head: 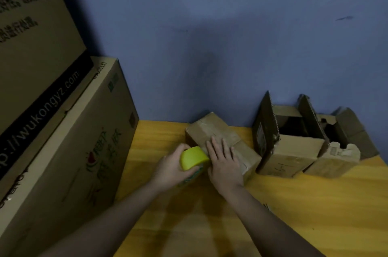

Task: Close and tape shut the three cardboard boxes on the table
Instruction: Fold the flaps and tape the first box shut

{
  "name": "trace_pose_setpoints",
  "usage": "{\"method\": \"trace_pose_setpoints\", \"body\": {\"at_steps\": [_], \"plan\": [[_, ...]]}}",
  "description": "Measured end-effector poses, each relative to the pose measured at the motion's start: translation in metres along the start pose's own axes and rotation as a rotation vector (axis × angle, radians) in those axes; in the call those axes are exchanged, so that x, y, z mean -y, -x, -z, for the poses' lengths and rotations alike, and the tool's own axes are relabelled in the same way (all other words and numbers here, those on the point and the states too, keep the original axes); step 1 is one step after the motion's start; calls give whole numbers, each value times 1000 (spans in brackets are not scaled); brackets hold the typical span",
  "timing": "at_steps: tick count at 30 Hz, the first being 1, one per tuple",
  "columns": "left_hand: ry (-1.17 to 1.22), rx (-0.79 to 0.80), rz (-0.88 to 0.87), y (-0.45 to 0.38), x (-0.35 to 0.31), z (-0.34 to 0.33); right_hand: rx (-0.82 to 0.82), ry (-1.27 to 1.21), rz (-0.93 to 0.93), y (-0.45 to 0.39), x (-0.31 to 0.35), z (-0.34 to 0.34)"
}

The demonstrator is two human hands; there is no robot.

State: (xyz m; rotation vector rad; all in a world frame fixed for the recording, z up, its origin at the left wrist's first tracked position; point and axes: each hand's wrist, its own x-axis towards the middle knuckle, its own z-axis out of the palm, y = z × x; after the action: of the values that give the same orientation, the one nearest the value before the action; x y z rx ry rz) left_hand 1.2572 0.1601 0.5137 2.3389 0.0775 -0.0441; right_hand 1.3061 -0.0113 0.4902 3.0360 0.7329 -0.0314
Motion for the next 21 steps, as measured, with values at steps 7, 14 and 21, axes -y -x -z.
{"method": "trace_pose_setpoints", "body": {"at_steps": [7, 14, 21], "plan": [[141, -83, 1, 24, 17, -29, -65, 55, -27, -3, -11, -6], [-252, -72, -134, 21, 5, -15, -33, 62, 1, -6, -17, -9], [-10, -201, -68, 8, -41, 34, 34, -298, 22, -17, -13, 20]]}}
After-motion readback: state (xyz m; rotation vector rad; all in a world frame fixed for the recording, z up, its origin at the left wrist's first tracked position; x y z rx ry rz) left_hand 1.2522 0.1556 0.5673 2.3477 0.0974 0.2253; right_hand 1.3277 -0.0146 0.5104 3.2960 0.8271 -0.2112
